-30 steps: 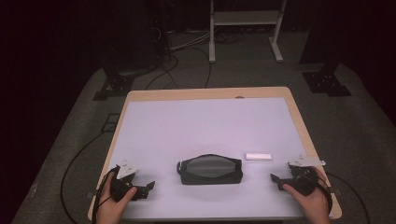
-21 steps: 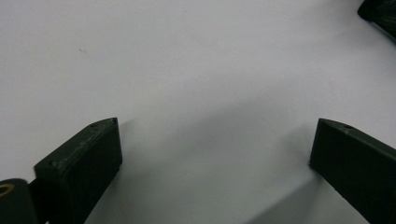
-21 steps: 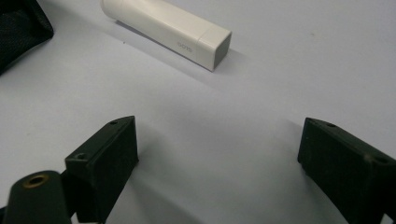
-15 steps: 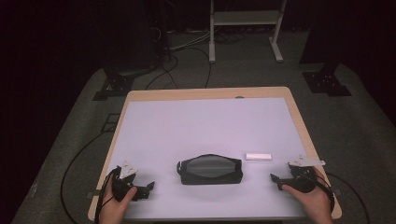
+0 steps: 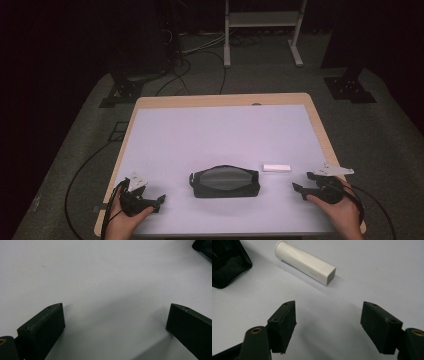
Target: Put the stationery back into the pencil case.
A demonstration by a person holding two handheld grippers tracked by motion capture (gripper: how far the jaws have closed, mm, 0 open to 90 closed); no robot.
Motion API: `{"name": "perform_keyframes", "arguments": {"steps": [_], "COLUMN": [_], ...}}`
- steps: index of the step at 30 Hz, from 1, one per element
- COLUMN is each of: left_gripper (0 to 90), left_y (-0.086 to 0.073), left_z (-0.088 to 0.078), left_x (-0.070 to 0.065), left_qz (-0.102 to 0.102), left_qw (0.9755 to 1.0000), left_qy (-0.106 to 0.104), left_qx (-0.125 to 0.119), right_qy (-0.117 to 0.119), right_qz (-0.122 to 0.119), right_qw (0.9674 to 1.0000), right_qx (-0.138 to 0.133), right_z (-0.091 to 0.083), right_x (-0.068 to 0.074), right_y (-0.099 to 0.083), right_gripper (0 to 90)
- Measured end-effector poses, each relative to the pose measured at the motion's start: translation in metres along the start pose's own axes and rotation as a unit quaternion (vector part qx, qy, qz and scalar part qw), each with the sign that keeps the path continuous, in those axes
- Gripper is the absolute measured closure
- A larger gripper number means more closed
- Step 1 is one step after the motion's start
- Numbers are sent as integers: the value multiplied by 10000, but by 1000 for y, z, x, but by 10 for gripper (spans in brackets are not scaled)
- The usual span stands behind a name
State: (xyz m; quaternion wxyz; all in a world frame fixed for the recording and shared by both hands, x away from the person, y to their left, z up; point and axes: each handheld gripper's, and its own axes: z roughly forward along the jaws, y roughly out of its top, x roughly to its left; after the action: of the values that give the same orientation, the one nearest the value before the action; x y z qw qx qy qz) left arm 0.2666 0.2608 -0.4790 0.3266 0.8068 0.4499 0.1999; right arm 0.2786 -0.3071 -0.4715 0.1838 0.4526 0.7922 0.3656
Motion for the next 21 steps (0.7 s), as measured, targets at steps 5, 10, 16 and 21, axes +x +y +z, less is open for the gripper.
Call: {"name": "perform_keyframes", "arguments": {"steps": [5, 10, 16, 21], "left_gripper": [8, 8, 8, 8], "left_y": [0, 0, 0, 0], "left_z": [0, 0, 0, 0], "left_x": [0, 0, 0, 0], "left_qz": [1, -2, -3, -8], "left_qw": [10000, 10000, 10000, 10000], "left_qy": [1, 0, -1, -2], "left_qx": [-6, -4, -2, -3], "right_qy": [132, 208, 296, 372], "right_qz": [-243, -374, -530, -537], "right_qw": [9996, 9990, 9980, 9976], "right_qx": [-65, -129, -167, -223], "right_z": [0, 0, 3, 7], "right_x": [-2, -3, -4, -6], "right_y": [6, 13, 23, 31], "right_gripper": [303, 297, 271, 267]}}
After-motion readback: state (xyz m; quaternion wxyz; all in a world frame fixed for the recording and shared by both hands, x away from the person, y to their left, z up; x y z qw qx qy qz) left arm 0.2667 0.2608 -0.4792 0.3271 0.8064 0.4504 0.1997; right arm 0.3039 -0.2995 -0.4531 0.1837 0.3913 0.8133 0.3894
